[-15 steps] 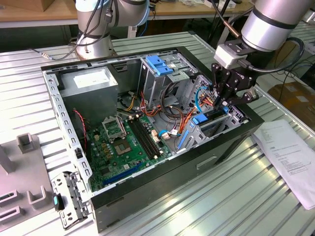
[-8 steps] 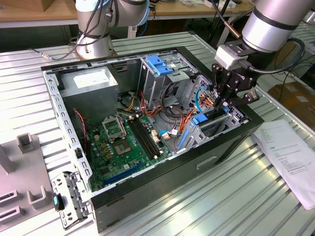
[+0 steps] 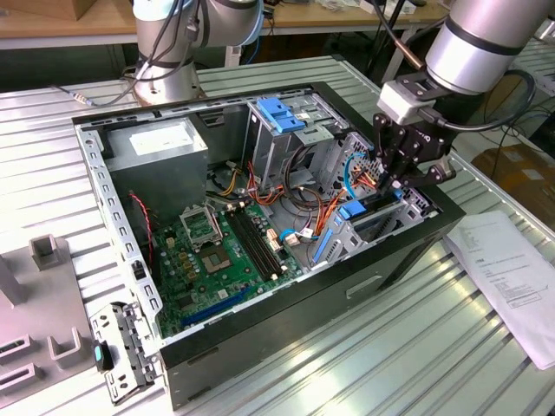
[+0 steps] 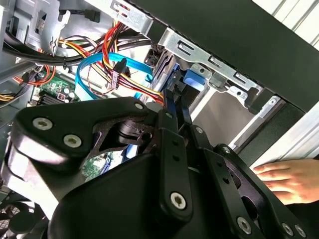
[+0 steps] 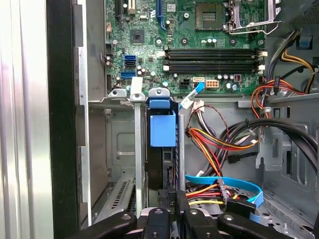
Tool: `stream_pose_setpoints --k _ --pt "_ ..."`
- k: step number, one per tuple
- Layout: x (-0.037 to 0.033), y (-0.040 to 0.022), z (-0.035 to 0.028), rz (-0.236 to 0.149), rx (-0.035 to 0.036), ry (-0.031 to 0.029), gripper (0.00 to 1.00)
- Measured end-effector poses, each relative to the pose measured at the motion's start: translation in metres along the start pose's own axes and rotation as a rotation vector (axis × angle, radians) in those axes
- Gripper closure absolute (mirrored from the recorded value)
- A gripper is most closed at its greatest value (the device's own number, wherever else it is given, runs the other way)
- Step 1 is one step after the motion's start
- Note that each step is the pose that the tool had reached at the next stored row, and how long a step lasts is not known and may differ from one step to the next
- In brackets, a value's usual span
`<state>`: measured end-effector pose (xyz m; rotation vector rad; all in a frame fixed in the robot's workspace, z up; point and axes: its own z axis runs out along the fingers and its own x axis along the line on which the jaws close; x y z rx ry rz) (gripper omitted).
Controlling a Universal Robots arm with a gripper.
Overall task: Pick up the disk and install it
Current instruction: 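Insert the first disk wire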
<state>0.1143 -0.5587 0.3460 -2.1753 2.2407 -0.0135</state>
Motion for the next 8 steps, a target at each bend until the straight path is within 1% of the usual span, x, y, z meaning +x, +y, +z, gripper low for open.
stream_pose_setpoints --k 4,8 --pt "0.0000 0.0000 0.0013 0.001 0.0000 -0.0009 0.83" --pt "0.0000 0.0000 0.0013 0.002 -0.0001 -0.0032 0.83"
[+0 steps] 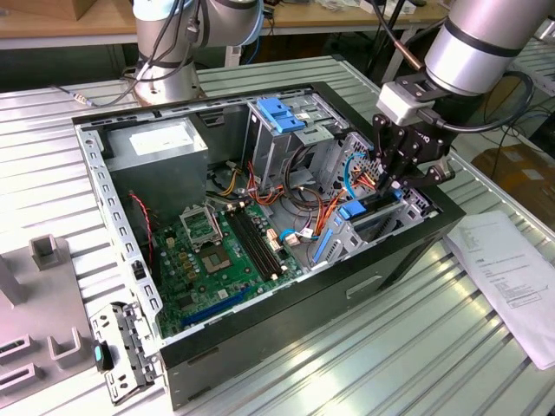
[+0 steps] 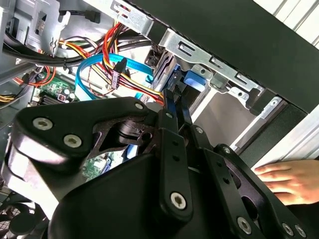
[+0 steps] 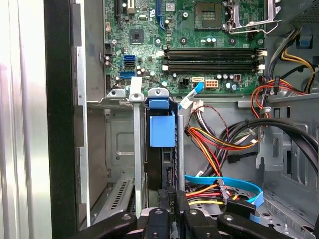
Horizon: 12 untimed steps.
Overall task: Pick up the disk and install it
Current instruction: 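Insert the first disk wire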
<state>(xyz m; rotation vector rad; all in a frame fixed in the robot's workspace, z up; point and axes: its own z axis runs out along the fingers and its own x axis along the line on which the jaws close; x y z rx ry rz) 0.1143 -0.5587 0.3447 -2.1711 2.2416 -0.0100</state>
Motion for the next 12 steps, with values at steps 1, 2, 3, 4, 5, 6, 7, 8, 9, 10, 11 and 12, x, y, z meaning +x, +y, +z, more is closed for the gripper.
stream_pose_setpoints --k 1,2,3,4,5,6,7,8,9,10,11,12 --pt "0.0001 0.0000 -0.0003 0.000 0.0000 -0.0001 0.83" --pt "0.0000 0.0000 -0.0006 0.001 0.0000 -0.0001 0.83" --pt "0.0000 0.0000 -0.0007 0.001 0.0000 0.0000 0.83" --pt "-0.0001 0.0000 -0.0009 0.002 0.0000 0.0001 0.83" --pt "0.0000 -0.0001 -0.0011 0.004 0.0000 0.0002 0.83" --pt "0.0000 0.0000 -0.0012 0.006 0.0000 0.0002 0.83" --pt "0.0000 0.0000 -0.0013 0.011 0.0001 0.0004 0.83" --pt "-0.0001 -0.0001 -0.0013 0.013 0.0002 0.0004 0.83" --pt "-0.0001 -0.0001 -0.0014 0.016 0.0002 0.0005 0.83" --pt "-0.0001 -0.0001 -0.0015 0.020 0.0002 0.0006 0.83" --pt "-0.0001 -0.0001 -0.0016 0.026 0.0003 0.0008 0.83" --pt "-0.0002 -0.0001 -0.0017 0.031 0.0003 0.0009 0.83"
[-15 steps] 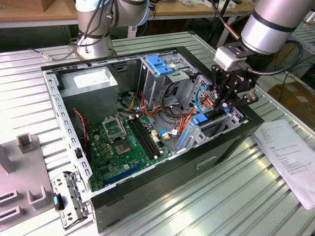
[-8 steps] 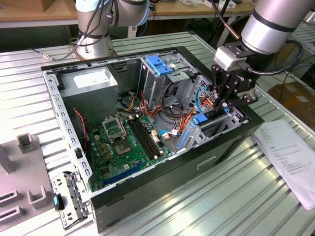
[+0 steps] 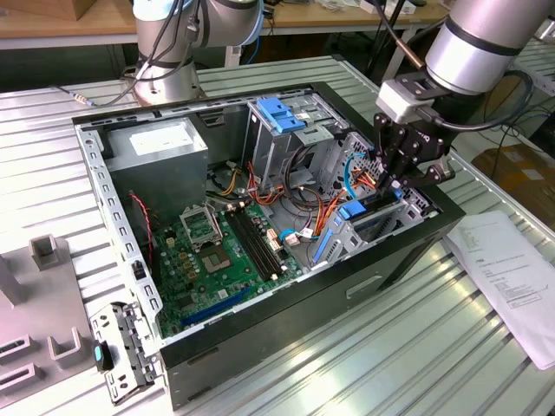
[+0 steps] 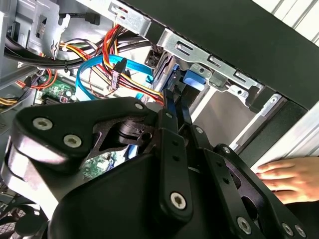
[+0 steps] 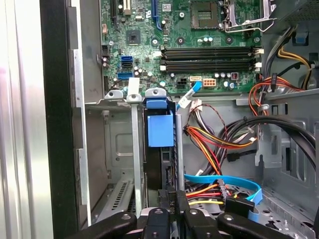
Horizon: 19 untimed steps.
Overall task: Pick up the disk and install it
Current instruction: 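Insert the first disk wire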
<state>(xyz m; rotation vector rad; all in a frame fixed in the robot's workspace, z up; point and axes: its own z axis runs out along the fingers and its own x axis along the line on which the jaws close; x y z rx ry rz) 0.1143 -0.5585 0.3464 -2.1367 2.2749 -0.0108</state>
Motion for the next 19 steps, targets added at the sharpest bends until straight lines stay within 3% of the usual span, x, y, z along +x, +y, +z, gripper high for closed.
stream_pose_setpoints --k 8,13,19 --pt "-0.0014 0.0009 -0.0001 0.007 0.0001 0.0000 0.83" --pt "-0.0014 0.0010 0.0000 -0.016 -0.0001 -0.0002 0.83" --pt "-0.0014 0.0009 0.0018 -0.017 -0.0002 -0.0005 0.83"
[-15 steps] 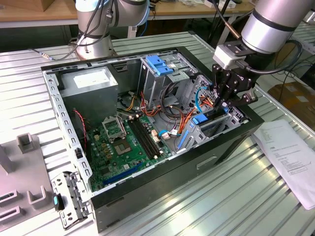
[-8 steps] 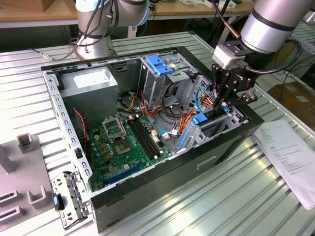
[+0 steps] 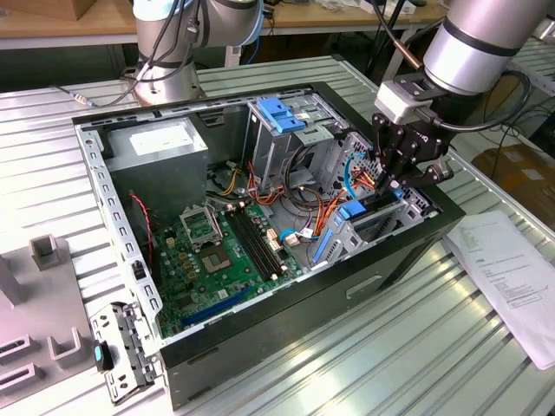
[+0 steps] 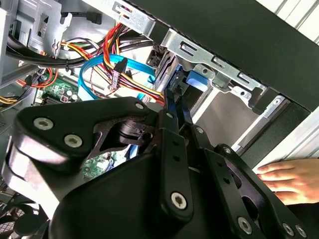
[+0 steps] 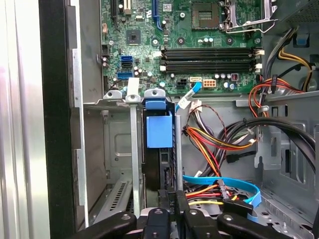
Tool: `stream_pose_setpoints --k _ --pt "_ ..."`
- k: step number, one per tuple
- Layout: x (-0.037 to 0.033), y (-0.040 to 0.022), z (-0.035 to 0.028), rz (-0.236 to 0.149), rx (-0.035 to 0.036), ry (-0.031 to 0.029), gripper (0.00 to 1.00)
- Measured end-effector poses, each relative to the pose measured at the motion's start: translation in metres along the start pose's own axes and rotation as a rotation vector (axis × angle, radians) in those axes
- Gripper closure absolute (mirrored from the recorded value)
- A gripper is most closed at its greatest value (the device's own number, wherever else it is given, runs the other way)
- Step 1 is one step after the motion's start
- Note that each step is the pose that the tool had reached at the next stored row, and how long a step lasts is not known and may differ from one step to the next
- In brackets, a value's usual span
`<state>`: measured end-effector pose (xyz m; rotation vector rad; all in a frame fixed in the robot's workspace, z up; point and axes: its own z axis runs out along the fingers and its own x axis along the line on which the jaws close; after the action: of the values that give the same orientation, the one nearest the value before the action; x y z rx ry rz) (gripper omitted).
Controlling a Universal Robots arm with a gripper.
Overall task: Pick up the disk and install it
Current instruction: 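Insert the first disk wire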
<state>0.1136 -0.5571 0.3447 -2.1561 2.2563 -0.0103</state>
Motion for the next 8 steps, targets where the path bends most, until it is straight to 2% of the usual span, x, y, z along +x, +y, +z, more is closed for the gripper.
stream_pose_setpoints --k 8 --pt "0.0000 0.0000 0.0040 0.000 -0.0003 -0.0066 0.83"
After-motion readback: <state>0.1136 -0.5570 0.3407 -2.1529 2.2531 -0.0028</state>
